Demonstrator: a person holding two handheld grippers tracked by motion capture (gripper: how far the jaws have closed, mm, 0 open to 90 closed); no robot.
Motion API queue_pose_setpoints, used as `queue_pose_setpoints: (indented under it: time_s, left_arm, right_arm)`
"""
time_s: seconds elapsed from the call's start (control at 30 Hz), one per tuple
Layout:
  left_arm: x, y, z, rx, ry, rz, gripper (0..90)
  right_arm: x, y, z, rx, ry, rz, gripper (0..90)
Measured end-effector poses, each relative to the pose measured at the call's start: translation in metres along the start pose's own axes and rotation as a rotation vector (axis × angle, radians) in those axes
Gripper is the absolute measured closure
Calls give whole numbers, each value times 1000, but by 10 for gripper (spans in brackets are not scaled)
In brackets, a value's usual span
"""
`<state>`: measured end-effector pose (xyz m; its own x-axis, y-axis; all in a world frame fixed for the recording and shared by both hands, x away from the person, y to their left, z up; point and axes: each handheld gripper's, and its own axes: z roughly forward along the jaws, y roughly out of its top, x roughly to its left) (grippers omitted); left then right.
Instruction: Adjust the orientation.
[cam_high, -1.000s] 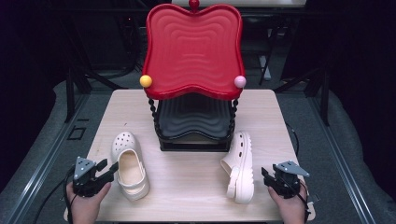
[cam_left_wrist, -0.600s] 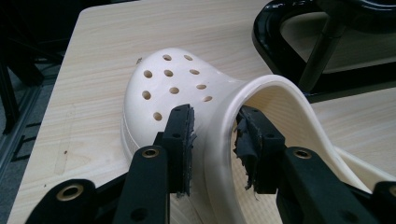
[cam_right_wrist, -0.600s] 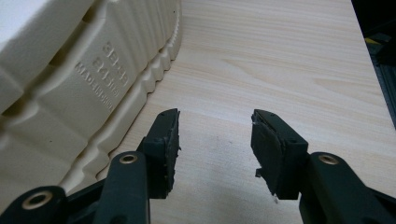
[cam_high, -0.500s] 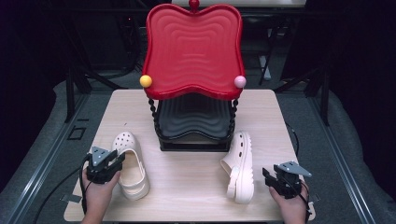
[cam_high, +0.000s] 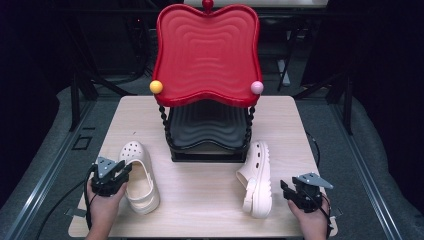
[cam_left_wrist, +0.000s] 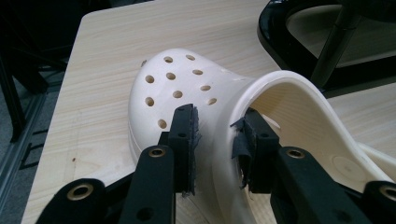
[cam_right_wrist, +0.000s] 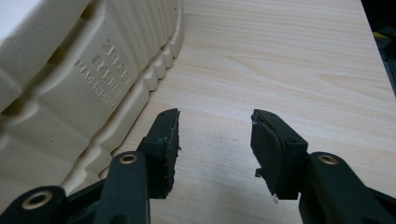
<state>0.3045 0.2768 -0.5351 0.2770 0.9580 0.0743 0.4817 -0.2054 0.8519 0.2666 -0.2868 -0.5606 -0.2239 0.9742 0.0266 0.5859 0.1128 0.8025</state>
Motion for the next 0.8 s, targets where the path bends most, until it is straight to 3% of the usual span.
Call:
queue_pose_setpoints:
  time_s: [0.27, 0.57, 0.8]
  left_arm:
    - [-4, -3, -13, -4, 19, 56, 748]
    - [-17, 0, -41, -48, -56, 74, 769]
    - [-32, -3, -60, -75, -124, 60, 769]
  right_arm:
    - [-2, 0, 0, -6, 5, 17, 517]
    - [-4, -1, -2, -3, -2, 27, 516]
    - [-5, -1, -3, -9, 1, 36, 516]
